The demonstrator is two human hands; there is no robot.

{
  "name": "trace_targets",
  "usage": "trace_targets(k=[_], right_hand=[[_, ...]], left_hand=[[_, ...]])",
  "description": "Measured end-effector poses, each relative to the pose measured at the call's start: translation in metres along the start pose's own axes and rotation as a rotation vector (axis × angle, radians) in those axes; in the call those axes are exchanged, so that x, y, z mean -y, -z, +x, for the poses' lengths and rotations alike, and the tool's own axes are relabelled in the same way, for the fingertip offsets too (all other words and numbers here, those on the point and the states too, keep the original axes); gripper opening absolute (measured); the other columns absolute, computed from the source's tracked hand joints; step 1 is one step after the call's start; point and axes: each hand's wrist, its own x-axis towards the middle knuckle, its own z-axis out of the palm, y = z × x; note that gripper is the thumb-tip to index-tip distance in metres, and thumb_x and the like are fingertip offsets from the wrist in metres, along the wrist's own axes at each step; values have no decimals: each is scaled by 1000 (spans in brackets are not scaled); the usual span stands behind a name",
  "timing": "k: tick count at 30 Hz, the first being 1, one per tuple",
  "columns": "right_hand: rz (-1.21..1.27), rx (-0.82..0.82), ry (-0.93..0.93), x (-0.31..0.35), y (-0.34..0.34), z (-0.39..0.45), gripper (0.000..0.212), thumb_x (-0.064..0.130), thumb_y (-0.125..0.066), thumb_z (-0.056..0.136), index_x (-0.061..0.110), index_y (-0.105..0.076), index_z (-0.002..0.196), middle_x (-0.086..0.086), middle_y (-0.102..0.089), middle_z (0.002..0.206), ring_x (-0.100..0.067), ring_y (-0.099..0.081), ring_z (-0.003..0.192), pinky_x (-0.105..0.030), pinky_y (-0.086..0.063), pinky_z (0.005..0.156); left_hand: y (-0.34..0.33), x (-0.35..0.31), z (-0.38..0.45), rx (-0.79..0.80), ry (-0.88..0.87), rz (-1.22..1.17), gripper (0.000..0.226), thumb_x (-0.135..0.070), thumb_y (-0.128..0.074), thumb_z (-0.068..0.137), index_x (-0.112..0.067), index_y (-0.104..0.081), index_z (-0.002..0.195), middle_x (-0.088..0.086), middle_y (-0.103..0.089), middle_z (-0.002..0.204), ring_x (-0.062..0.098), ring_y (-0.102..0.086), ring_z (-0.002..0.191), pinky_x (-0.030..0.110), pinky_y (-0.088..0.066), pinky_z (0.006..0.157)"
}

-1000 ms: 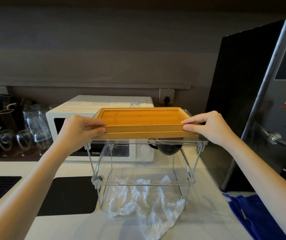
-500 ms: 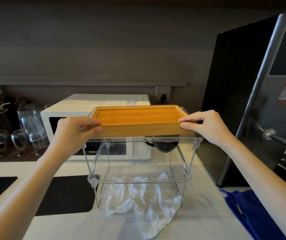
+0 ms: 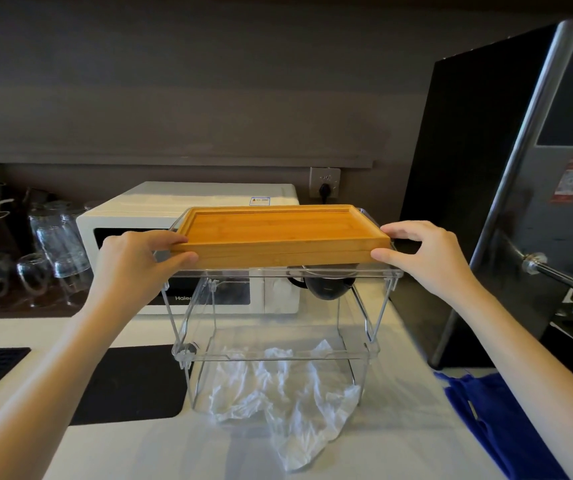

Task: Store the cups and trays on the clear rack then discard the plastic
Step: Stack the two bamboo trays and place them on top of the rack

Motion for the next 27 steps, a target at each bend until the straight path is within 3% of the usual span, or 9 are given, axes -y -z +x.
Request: trace_targets(k=[8, 12, 15, 21, 25, 27], right_hand=[[-14, -47, 18, 9, 0, -4, 37, 18, -71, 76, 9, -65, 110, -11, -69, 109, -6, -46, 99, -4, -28, 74], [-2, -44, -11, 14, 0, -5, 36, 17, -70, 76, 7, -65, 110, -12, -70, 108, -9, -51, 96, -22, -38, 87], [41, -51, -25, 18, -1, -6, 36, 14, -71, 76, 4, -65, 109, -14, -70, 106, -13, -57, 89, -29, -44, 87], [75, -62, -58, 20, -2, -7, 36, 13, -72, 74, 4, -65, 108, -13, -71, 103, -13, -59, 86, -30, -48, 86], [86, -82, -81, 20, -5, -8, 39, 14, -73, 73, 4, -64, 111, -13, -72, 99, -11, -60, 80, -12, -43, 73], [77, -96, -82, 19, -7, -9, 41, 16, -73, 73, 5, -64, 111, -13, -73, 99, -11, -61, 80, -15, -46, 74]], left_hand=[[1, 1, -1, -28, 20, 9, 36, -28, -71, 73, -10, -68, 103, 20, -74, 88, 23, -61, 71, 33, -47, 72], [-1, -1, -1, -37, 13, 42, 39, -27, -71, 74, -9, -67, 108, 21, -73, 89, 32, -66, 82, 37, -48, 77], [-2, -2, 1, -20, 9, 128, 47, -29, -68, 76, -8, -60, 117, 21, -73, 95, 35, -66, 85, 38, -47, 77], [-4, 3, 9, 10, 11, 153, 48, -32, -66, 77, -9, -58, 119, 19, -72, 99, 34, -66, 87, 40, -49, 82], [-7, 7, 14, 15, 3, 143, 50, -31, -65, 79, -8, -55, 122, 19, -72, 102, 34, -65, 93, 41, -48, 85], [-7, 8, 15, 20, 4, 164, 50, -32, -64, 80, -7, -55, 122, 19, -72, 101, 35, -64, 92, 41, -47, 82]])
